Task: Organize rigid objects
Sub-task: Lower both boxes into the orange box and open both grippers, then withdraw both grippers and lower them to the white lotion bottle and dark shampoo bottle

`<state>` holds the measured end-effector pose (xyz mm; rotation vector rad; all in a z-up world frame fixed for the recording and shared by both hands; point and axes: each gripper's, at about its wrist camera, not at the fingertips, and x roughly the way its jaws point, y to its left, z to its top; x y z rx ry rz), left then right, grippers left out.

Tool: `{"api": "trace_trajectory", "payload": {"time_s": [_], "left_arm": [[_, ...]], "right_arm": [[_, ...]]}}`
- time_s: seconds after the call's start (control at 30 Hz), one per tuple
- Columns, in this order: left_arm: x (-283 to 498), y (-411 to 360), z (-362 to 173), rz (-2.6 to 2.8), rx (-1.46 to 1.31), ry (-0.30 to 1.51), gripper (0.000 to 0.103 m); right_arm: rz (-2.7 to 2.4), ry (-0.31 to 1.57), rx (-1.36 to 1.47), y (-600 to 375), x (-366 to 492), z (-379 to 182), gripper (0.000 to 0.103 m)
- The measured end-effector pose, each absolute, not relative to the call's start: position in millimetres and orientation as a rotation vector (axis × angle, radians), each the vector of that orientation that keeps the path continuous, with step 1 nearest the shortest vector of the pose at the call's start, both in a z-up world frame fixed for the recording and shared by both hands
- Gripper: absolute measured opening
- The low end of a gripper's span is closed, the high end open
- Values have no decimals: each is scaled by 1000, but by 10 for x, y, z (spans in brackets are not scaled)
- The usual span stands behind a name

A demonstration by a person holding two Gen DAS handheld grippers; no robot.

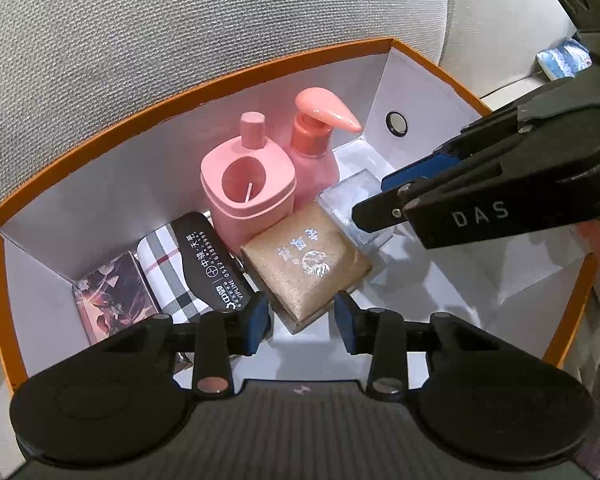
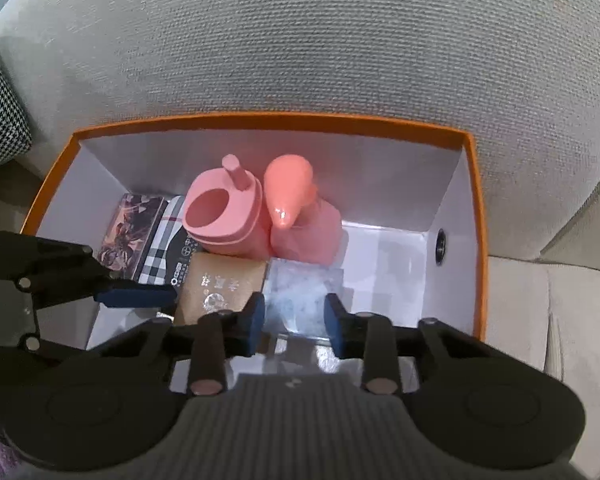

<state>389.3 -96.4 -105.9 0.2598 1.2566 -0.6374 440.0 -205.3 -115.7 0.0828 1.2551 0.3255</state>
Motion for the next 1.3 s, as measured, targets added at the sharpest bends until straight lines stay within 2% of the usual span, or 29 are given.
{"api": "trace_trajectory", "payload": {"time_s": [0.03, 0.23, 0.4, 0.8, 0.93, 0.97, 1.17, 1.3], "left_arm": [[3888, -959, -1057, -638, 260, 1255, 42], [3832, -978, -1052, -625, 273, 1257, 41], [3817, -941, -1098, -618, 252, 1265, 42], [3242, -630, -310, -617, 50, 1006, 43], [2861, -573, -72, -601, -2, 932, 43], [2789, -569, -48, -596, -11, 917, 43], [2280, -510, 1, -590, -126, 872, 43], [1949, -576, -105, -566, -141, 869, 43]], "right_arm": [[332, 1256, 92, -2060, 4399, -1165, 24], [370, 1237, 111, -1973, 4395, -1168, 20], [359, 1217, 98, -1994, 4367, -1101, 20], [345, 1003, 172, -2086, 3759, -537, 25], [381, 926, 155, -2080, 3411, -341, 31], [381, 906, 138, -2075, 3303, -299, 34], [356, 760, 72, -2206, 2570, -117, 37], [289, 742, 91, -2406, 2109, -265, 37]]}}
